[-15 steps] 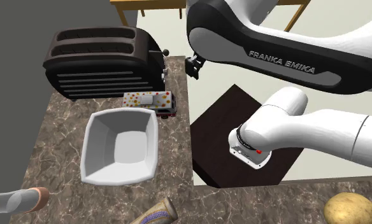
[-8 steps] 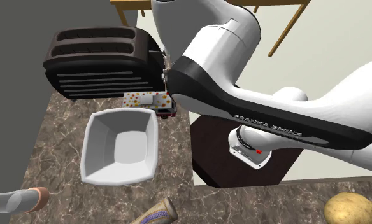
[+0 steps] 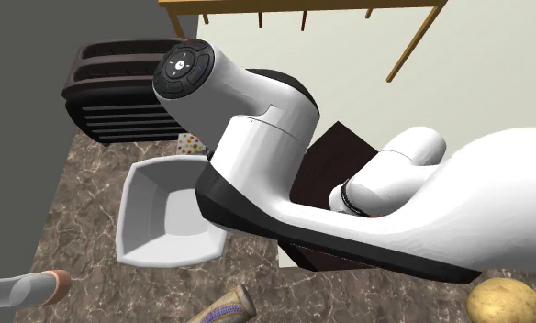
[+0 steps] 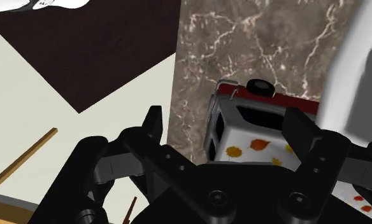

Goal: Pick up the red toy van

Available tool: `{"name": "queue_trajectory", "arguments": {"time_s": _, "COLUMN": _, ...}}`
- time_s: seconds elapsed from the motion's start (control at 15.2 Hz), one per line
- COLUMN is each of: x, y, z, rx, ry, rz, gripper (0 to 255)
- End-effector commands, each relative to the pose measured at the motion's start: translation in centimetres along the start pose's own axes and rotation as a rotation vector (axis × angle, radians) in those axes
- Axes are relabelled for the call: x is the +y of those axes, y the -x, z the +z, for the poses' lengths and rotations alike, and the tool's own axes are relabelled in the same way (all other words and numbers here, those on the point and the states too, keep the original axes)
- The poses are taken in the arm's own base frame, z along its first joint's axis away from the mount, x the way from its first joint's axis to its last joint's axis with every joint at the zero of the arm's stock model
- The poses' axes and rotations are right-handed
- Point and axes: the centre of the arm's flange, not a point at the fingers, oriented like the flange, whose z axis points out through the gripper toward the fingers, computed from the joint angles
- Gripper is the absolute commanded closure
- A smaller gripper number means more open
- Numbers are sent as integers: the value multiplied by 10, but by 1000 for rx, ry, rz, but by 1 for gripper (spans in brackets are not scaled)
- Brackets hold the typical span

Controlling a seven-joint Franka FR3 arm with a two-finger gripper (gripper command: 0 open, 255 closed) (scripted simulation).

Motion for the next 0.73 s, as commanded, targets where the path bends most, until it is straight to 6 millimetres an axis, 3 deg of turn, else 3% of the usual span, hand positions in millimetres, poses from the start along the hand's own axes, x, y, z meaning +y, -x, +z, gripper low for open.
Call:
{"name": "queue_trajectory", "arguments": {"time_s": 0.0, "x": -5, "y": 2, "z": 9, "rx": 2, "ry": 0, "rz": 16, "gripper": 0}}
{"name": "queue_trajectory", "arguments": {"time_s": 0.33, "x": -10, "y": 6, "z": 38, "rx": 2, "ry": 0, "rz": 16, "gripper": 0}}
{"name": "queue_trajectory", "arguments": {"time_s": 0.46, "x": -10, "y": 6, "z": 38, "rx": 2, "ry": 0, "rz": 16, "gripper": 0}}
{"name": "queue_trajectory", "arguments": {"time_s": 0.53, "x": -10, "y": 6, "z": 38, "rx": 2, "ry": 0, "rz": 16, "gripper": 255}}
{"name": "queue_trajectory", "arguments": {"time_s": 0.66, "x": -10, "y": 6, "z": 38, "rx": 2, "ry": 0, "rz": 16, "gripper": 255}}
